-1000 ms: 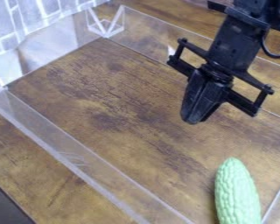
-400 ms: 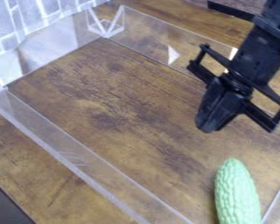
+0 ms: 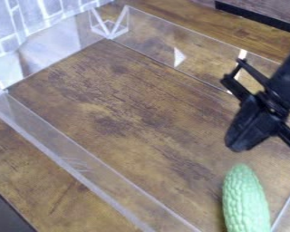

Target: Put the white object in the blue tray

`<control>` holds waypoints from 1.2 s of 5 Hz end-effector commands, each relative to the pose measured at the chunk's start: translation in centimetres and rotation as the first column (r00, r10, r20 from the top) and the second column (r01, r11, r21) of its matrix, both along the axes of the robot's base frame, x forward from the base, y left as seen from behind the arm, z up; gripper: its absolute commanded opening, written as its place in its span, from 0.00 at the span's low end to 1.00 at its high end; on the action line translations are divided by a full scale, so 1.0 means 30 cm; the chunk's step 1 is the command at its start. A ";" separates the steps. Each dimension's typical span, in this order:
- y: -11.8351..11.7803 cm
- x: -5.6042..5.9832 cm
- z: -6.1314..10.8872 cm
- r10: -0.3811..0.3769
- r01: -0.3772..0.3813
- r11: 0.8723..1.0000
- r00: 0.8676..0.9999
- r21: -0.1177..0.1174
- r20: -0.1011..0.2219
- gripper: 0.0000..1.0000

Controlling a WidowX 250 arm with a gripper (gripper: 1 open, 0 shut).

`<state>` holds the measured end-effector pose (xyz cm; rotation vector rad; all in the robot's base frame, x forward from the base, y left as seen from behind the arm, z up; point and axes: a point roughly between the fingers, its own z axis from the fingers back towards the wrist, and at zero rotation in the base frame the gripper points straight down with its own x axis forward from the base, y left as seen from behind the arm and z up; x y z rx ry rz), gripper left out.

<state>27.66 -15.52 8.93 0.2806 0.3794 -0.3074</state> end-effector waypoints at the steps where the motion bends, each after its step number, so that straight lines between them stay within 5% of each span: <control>1: -0.086 0.001 0.048 -0.068 0.068 0.998 0.996 -0.011 0.053 0.00; 2: -0.097 -0.005 0.020 -0.111 0.110 0.994 0.993 0.016 0.045 0.00; 3: -0.103 0.005 -0.008 -0.136 0.135 0.990 0.990 0.047 0.035 1.00; 6: -0.106 0.058 -0.108 -0.210 0.209 0.971 0.978 0.115 0.001 1.00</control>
